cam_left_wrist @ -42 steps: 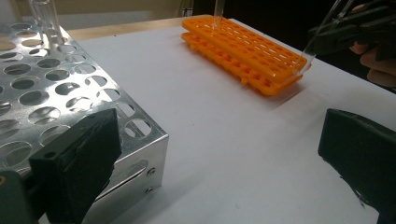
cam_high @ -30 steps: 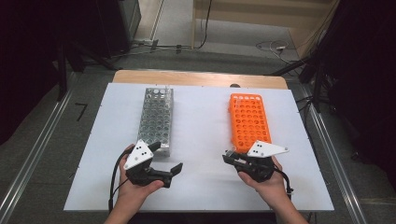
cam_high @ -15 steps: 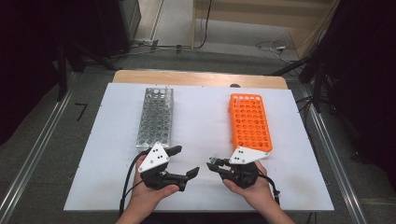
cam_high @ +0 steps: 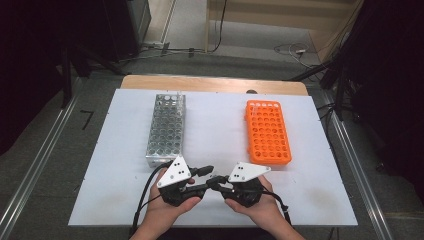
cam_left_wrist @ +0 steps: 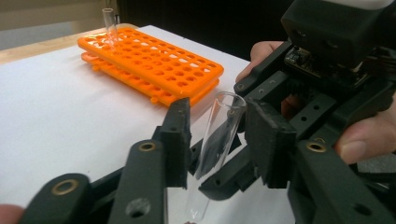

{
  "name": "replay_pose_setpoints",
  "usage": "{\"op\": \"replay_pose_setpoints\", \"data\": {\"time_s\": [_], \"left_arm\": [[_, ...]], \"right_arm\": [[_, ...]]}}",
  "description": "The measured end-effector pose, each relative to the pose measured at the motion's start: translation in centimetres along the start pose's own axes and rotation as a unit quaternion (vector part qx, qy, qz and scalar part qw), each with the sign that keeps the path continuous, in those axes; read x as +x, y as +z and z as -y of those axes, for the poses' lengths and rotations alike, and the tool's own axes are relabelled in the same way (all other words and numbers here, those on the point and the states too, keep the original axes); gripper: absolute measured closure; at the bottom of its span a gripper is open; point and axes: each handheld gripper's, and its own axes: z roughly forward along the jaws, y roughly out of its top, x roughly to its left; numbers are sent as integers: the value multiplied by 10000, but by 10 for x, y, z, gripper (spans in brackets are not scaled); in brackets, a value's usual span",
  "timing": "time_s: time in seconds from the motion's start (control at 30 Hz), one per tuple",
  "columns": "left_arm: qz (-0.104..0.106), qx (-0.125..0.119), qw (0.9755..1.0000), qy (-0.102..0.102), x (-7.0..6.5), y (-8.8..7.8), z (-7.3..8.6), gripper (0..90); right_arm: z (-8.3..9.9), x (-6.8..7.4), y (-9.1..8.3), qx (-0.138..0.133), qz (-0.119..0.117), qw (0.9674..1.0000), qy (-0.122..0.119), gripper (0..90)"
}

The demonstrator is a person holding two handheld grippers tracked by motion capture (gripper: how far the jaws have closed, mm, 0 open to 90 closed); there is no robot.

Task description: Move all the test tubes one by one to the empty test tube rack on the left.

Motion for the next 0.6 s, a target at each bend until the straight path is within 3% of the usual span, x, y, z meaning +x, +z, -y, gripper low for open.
{"op": "replay_pose_setpoints", "data": {"time_s": [0.17,0.6], "left_arm": [[43,-18,9999,134,-2,0,0,737],[-132,-104,9996,241,-1,-4,1,766]], "right_arm": [[-1,4,2,51,-90,9999,-25,739],[-2,4,4,8,-173,9998,17,730]]}}
